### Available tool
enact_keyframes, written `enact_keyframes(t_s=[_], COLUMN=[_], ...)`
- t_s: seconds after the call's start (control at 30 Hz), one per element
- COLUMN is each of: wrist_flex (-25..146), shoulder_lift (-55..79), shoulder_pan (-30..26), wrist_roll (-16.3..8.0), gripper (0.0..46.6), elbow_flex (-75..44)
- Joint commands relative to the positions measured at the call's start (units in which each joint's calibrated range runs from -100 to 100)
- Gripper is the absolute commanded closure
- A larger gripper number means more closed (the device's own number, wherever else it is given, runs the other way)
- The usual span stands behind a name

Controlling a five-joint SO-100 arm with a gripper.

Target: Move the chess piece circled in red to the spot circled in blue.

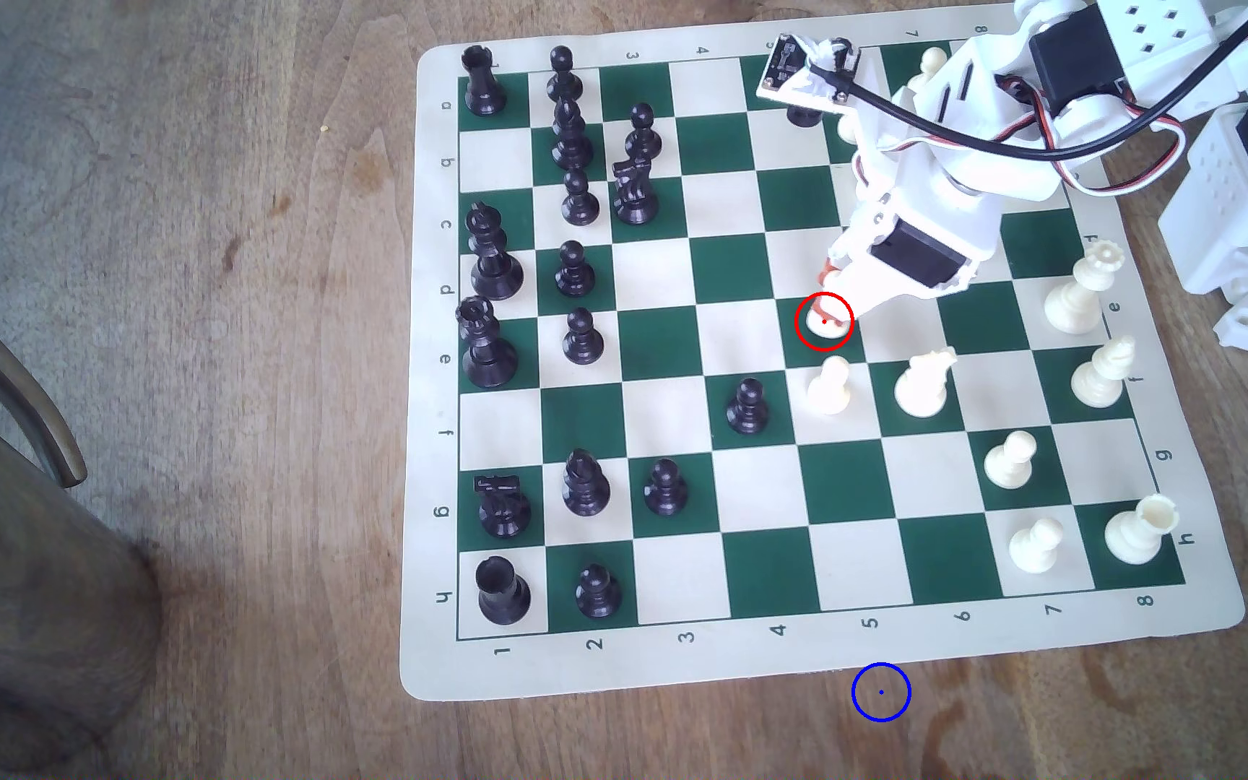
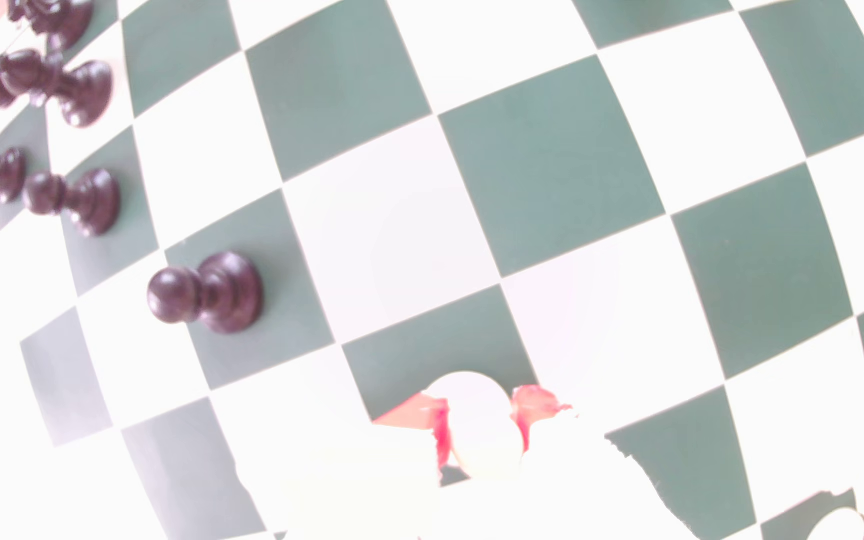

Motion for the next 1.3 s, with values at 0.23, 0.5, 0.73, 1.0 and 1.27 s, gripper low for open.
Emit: enact_keyframes(t_s=[0.23, 0.5, 0.73, 1.0, 1.27], wrist_flex=[20.58, 17.55, 15.09, 15.09, 14.19], shoulder_lift=[-4.53, 10.32, 25.69, 35.28, 37.15], shoulder_pan=[-8.71, -24.59, -29.75, -33.82, -33.35], wrist_roll=[-2.25, -1.56, -0.83, 0.68, 0.59], gripper=[46.4, 46.4, 46.4, 46.4, 46.4], elbow_flex=[-34.67, -39.02, -50.99, -56.52, -56.43])
